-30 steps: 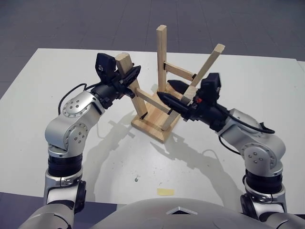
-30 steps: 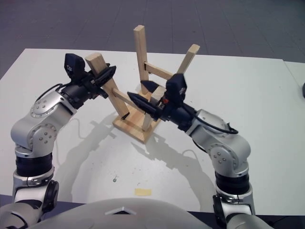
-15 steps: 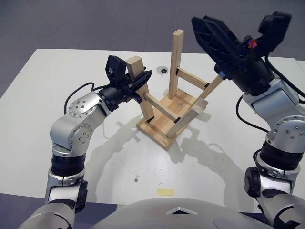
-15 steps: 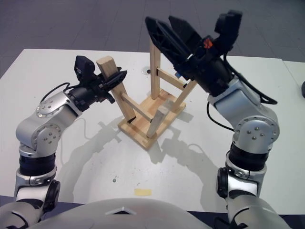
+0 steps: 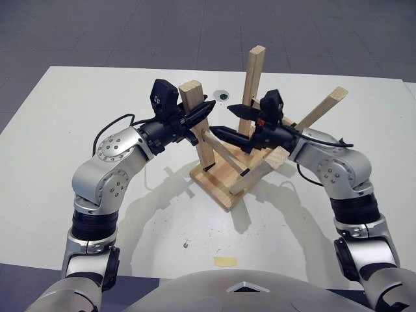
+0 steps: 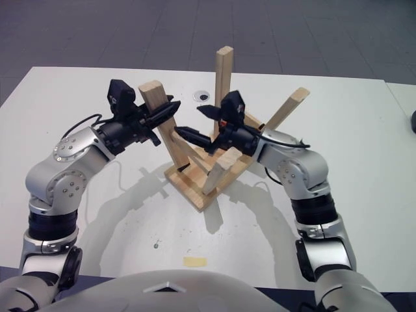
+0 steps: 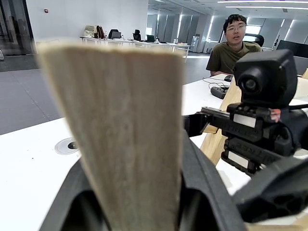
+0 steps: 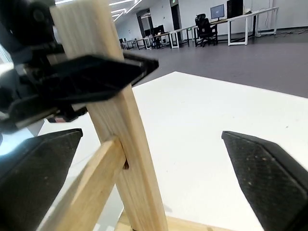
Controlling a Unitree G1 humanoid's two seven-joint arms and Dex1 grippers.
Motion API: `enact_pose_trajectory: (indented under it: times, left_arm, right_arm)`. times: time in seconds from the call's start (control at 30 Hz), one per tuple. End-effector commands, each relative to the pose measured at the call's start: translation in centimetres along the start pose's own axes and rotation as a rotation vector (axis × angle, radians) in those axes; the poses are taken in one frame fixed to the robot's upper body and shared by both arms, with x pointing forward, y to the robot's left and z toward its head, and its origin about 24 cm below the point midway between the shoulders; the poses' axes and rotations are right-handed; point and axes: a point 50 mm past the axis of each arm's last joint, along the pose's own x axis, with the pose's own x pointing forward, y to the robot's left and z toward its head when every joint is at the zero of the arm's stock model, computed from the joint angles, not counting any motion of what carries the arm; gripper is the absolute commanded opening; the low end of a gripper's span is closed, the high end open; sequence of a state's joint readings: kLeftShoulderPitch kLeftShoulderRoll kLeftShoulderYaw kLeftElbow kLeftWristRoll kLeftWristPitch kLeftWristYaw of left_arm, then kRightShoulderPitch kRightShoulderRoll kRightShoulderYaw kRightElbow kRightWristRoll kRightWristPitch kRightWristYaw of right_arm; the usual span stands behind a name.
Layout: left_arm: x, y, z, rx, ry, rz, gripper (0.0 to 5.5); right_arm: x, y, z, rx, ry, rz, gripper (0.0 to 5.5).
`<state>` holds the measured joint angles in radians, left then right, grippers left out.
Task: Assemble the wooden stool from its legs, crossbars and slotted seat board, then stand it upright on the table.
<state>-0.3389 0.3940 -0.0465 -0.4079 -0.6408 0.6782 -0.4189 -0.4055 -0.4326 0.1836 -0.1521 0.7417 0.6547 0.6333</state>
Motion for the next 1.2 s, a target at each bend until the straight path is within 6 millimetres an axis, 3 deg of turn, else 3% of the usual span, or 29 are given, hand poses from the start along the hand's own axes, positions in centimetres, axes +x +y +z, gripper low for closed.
enact_pose_trajectory:
  times: [0.03,0.13,0.23,0.4,0.53,0.63,1.1,1.2]
  left_arm:
    - [-0.1,-0.4,-1.8,-0.010,0.098,-0.015,1.05]
    - [-0.1,-0.3,-2.1,0.005,0.110,-0.006,1.05]
    - [-0.2,-0.3,-2.6,0.023,0.133,0.006,1.05]
    - [-0.9,0.4,-3.9,0.046,0.173,0.077,1.05]
    - [-0.9,0.8,-3.3,0.046,0.136,0.110,1.06]
    - [-0.6,0.8,-2.2,0.026,0.076,0.117,1.06]
    - [0.5,-0.7,5.6,-0.019,-0.193,0.056,3.39]
    - [0.8,0.1,9.5,0.086,-0.287,0.063,3.95]
  right_arm:
    - [-0.1,-0.5,-4.6,0.022,0.187,-0.078,5.40]
    - [-0.2,-1.0,-5.2,0.005,0.215,-0.151,5.40]
    - [-0.2,-0.8,-4.5,0.020,0.144,-0.154,5.40]
    - [-2.5,0.7,0.8,0.134,-0.210,-0.012,5.40]
    - [-4.7,1.7,5.1,0.084,-0.387,-0.030,5.40]
    - [-4.8,2.8,6.8,0.083,-0.450,-0.013,5.40]
    - [-3.1,5.1,7.4,0.127,-0.479,0.008,5.40]
    - [-3.3,5.0,8.0,0.112,-0.502,-0.009,5.40]
